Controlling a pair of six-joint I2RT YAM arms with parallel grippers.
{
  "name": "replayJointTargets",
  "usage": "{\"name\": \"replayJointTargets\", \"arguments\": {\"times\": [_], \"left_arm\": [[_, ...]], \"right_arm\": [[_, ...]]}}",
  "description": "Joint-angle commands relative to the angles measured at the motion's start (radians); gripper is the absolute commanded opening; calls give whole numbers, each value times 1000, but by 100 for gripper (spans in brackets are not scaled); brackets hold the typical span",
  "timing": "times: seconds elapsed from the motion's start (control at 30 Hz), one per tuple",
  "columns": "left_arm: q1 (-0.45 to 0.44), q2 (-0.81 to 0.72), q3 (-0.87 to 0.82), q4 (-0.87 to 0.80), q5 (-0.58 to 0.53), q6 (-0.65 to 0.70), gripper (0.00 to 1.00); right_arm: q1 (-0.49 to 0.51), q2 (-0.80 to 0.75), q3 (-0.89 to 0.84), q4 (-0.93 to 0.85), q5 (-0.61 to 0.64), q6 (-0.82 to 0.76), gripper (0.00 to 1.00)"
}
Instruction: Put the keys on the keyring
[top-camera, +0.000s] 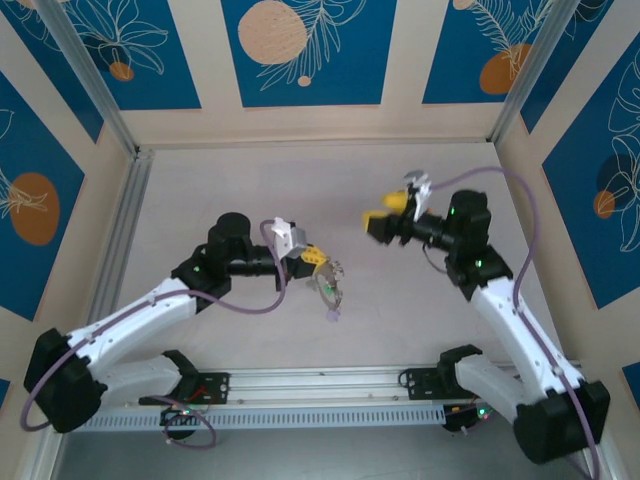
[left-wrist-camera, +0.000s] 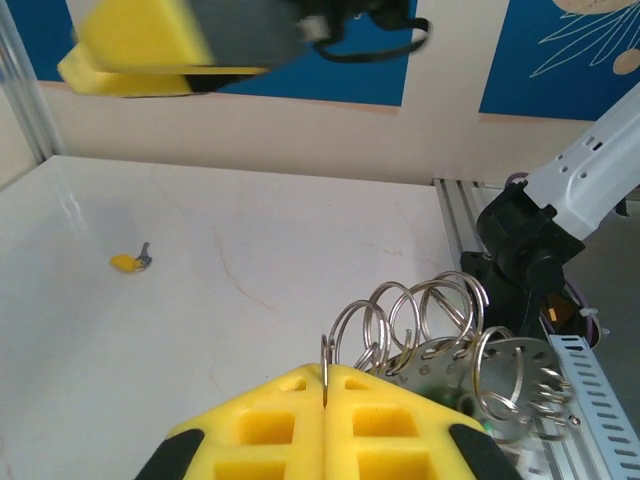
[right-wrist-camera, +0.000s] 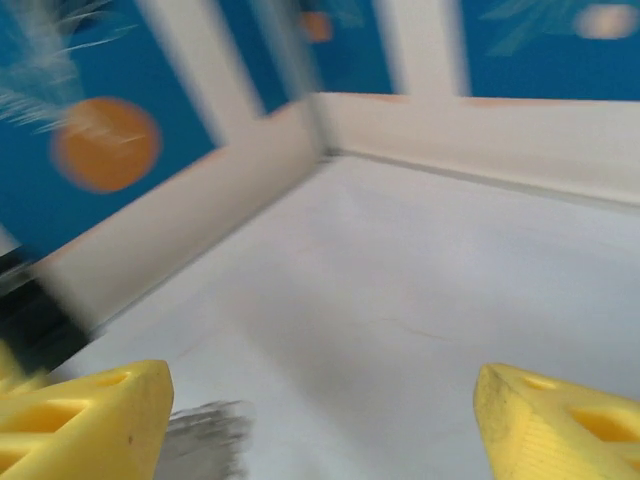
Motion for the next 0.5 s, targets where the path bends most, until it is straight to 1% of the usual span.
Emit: {"name": "replayJointTargets", "arguments": {"times": [0.0,0.07,0.13,0.2,0.3,0.33,0.37,0.47], "left_arm": [[25,19,45,118,124,8,0],[38,27,34,139,123,3,0],[52,29,17,168,124,-16,0],[60,30,-7,206,119,-43,0],[69,22,-58,265,87,-72,0],[78,21,-82,298,75,-92,0],[90,25,-102,346,86,-122,0],[116,42,-150,490,134,-215,0]], "right_arm": [[-123,105,15,-122,123,96,79],[-154,192,40,-118,168,97,79],[-165,296,99,-153,213,72,80],[-174,397,170,-204,236,47,80],[-181,549,290,-298,310,-29,78],[-186,602,335,-333,340,-52,78],[-196,659,378,-369,354,-65,77],[-221,770,451,-434,349,-76,72]]}}
